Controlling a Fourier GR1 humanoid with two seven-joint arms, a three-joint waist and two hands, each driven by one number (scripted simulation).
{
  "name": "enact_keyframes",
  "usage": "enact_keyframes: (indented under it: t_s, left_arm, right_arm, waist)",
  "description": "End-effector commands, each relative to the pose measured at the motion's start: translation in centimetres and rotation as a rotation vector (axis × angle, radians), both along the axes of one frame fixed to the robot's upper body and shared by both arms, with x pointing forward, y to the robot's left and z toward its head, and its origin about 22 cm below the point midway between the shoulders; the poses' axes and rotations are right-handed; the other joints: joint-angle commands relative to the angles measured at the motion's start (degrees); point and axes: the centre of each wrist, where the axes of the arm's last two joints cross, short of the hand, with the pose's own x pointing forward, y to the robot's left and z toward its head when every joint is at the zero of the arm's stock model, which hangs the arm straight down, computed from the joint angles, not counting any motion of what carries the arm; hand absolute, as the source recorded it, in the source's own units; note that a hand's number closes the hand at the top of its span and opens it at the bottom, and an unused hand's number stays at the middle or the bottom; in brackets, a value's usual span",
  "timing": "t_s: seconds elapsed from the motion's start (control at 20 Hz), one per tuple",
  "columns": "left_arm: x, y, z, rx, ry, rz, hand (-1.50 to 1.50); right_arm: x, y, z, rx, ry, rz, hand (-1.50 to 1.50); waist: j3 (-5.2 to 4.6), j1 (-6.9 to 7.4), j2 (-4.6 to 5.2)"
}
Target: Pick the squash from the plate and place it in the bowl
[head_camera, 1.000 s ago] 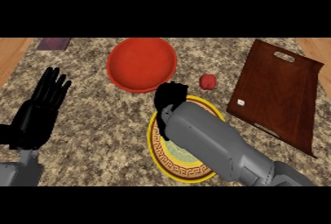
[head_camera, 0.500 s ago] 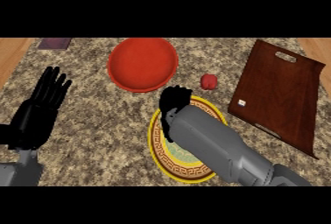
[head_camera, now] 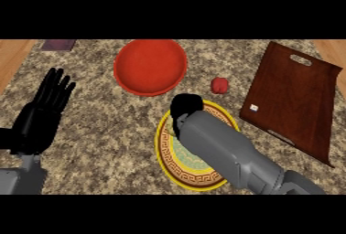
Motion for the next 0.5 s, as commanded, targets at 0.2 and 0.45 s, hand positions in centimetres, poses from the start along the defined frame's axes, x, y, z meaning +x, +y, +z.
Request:
enact_keyframes:
  t_s: [0.2, 0.45]
  left_arm:
    - [0.0, 0.1, -0.6, 0.004, -0.002, 0.002, 0.0]
    - [0.6, -1.7, -2.0, -0.009, 0.001, -0.003, 0.0]
  right_arm:
    - [0.8, 1.0, 1.3, -0.172, 0.032, 0.084, 1.5]
    - [0.2, 0.0, -1.3, -0.172, 0.02, 0.131, 1.5]
  waist:
    - [-0.01, 0.12, 0.01]
    - [0.0, 0.21, 0.16]
